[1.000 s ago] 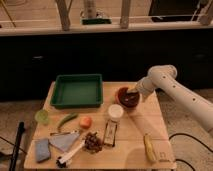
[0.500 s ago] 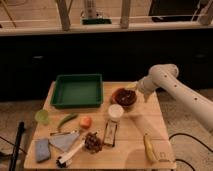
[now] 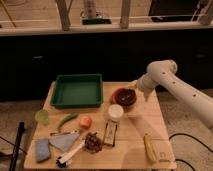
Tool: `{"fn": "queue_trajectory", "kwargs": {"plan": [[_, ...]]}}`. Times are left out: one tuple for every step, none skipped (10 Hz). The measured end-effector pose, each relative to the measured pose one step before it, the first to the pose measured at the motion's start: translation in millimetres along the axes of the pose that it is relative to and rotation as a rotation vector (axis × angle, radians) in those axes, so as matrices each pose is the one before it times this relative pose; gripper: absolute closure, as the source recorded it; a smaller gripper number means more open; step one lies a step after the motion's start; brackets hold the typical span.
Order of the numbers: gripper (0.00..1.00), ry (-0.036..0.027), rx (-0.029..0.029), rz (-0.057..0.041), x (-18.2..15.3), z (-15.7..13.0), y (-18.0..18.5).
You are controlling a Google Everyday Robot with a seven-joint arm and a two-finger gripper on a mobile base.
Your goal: Stack bowls into tray
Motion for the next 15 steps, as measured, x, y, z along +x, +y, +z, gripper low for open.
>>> {"fn": "queue_trajectory", "kwargs": {"plan": [[0.2, 0.00094, -0.00994, 0.0115, -0.47, -0.36, 0.47], [0.2, 0.00042, -0.00472, 0.00798, -0.28, -0.36, 1.12], [0.2, 0.00059, -0.00345, 0.01174, -0.26, -0.18, 2.86], [0.2, -0.00018, 0.00045, 0.01232, 0.29, 1.3, 3.12], [0.2, -0.00076, 0.00161, 0.00868, 0.32, 2.25, 2.56], [0.2, -0.00201, 0.0038, 0.01589, 2.44, 10.5, 1.23], [0.2, -0.00449, 0.00397, 0.00836, 1.77, 12.69, -2.42], [0.2, -0.00776, 0.00393, 0.0079, 0.68, 14.83, -3.1], [0.2, -0.00456, 0.00238, 0.01234, 2.93, 13.45, -1.39], [0.2, -0.00617, 0.0015, 0.01188, 2.59, 13.39, -1.86], [0.2, -0.00697, 0.00306, 0.00645, 0.16, 8.85, -3.34], [0.21, -0.00108, 0.00024, 0.01063, 2.28, 2.3, 0.99], [0.27, -0.00318, -0.00162, 0.01377, 2.05, 1.82, 3.46], [0.37, -0.00245, 0.00048, 0.00562, 0.83, 0.8, -0.62], [0.46, -0.00227, 0.001, 0.00655, 0.93, 0.42, 1.71]]}}
